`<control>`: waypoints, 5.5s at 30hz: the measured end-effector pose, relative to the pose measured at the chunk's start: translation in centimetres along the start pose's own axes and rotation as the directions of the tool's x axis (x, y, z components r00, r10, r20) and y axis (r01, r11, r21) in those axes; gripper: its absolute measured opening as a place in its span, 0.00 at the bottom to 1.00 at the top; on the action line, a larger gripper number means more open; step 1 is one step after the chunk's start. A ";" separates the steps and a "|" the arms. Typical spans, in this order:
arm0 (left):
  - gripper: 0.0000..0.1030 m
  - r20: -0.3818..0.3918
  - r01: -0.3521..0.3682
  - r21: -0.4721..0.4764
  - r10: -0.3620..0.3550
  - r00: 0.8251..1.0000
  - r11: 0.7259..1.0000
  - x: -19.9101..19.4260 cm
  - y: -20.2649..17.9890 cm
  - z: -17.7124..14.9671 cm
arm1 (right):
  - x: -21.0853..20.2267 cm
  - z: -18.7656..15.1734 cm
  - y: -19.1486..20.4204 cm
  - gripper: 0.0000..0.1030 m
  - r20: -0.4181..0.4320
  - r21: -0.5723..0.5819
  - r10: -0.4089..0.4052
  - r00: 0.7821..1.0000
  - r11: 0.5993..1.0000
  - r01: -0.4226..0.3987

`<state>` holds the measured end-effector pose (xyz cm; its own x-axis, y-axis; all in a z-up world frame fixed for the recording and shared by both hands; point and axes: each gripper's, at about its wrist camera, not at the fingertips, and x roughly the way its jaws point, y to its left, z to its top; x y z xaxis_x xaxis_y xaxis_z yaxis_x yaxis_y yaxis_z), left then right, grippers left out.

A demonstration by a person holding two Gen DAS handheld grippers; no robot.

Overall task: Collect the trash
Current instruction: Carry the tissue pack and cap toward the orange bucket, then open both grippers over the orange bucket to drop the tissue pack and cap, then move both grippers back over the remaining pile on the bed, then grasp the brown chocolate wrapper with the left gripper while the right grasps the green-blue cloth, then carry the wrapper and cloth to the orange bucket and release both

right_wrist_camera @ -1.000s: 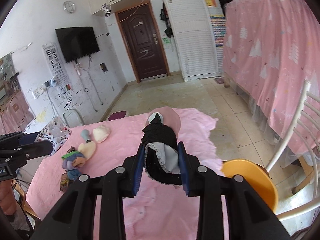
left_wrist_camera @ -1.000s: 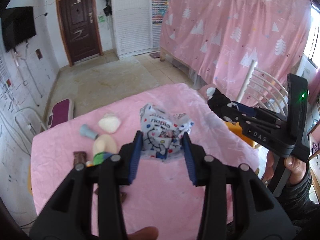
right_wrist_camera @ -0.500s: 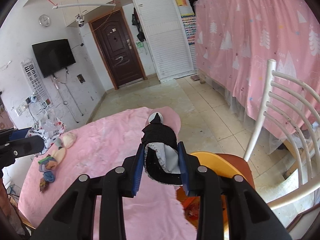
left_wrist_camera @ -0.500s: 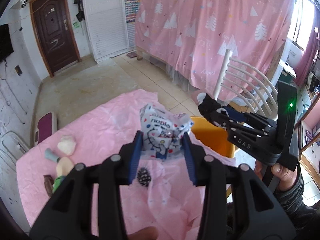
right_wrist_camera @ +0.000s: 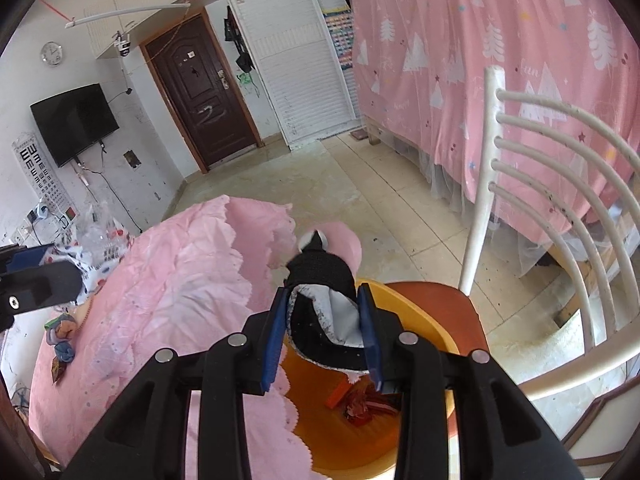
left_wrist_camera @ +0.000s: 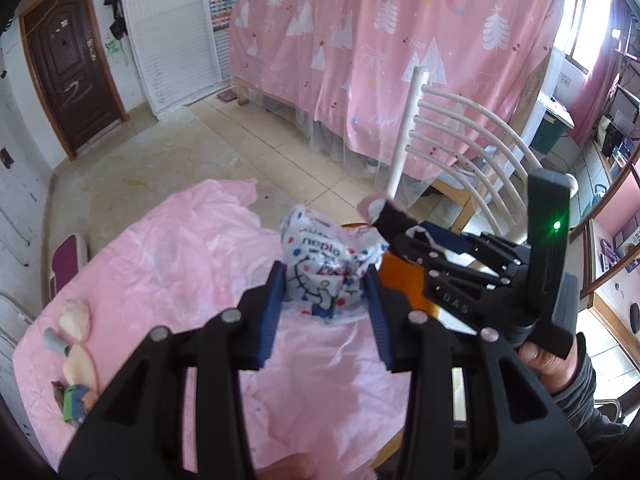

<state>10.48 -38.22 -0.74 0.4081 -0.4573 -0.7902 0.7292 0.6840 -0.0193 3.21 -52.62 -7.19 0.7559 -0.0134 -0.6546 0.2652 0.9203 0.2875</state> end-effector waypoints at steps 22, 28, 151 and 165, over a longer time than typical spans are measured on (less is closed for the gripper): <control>0.59 -0.004 0.092 -0.016 -0.092 0.996 0.996 1.8 -1.8 1.1 | -1.5 -0.1 -2.9 0.37 0.023 0.091 -0.054 0.998 0.995 0.052; 0.59 0.024 0.091 -0.060 -0.089 0.996 0.994 -0.3 0.1 0.3 | -2.2 0.4 0.0 0.38 0.034 0.038 -0.034 0.999 0.999 0.033; 0.36 -0.052 -0.313 -0.404 0.320 0.946 0.860 -7.8 23.1 -10.4 | 1.3 -0.2 26.9 0.13 -0.070 -0.323 0.257 0.964 0.908 -0.266; 0.36 -0.025 -0.256 -0.248 0.258 0.966 0.934 -4.0 14.0 -5.2 | -0.8 1.6 16.8 0.13 0.021 -0.206 0.174 0.985 0.964 -0.166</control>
<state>16.22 -23.90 -1.03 0.5684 -0.2511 -0.7835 0.4408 0.8970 0.0323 8.00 -37.80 -0.66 0.8028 0.1388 -0.5798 0.0070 0.9702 0.2421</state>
